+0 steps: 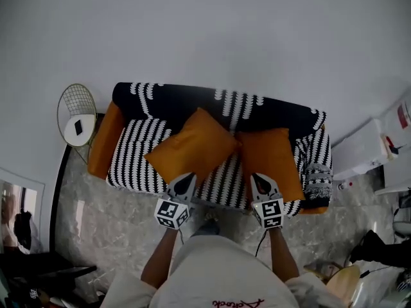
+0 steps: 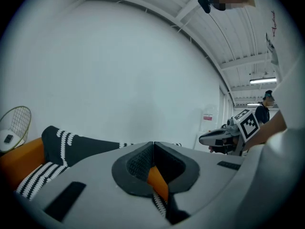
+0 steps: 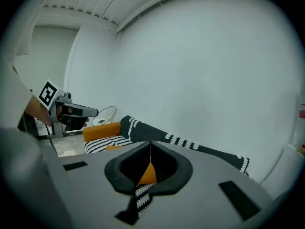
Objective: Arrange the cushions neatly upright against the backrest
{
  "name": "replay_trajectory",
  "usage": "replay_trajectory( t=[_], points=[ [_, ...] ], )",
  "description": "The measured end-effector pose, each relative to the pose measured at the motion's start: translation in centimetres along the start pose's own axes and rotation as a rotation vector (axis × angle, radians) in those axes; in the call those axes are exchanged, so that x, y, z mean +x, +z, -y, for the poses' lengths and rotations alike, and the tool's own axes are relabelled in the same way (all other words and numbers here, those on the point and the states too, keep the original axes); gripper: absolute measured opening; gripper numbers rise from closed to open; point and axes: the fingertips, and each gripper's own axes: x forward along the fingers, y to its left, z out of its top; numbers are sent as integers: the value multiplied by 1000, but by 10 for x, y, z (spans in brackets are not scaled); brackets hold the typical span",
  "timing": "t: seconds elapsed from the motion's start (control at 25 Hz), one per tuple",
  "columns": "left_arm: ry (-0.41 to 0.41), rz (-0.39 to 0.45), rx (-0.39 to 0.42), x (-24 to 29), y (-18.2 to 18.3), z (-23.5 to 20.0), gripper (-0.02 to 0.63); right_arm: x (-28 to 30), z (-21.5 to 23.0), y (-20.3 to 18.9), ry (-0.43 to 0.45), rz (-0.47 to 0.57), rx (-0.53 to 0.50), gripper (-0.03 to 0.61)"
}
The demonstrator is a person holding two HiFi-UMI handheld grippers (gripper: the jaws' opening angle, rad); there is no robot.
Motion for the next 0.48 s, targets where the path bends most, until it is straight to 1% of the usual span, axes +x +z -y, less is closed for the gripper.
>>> replay_trajectory(
  t=[0.2,0.4,0.48],
  points=[
    [26,25,0,26,22,-41,31,56,14,28,20,7,-38,29],
    [50,41,-4,48,34,-81,31,102,15,56,52,38,-60,29],
    [50,47,-6,56,37,-92,31,114,17,61,56,42,-60,29]
  ],
)
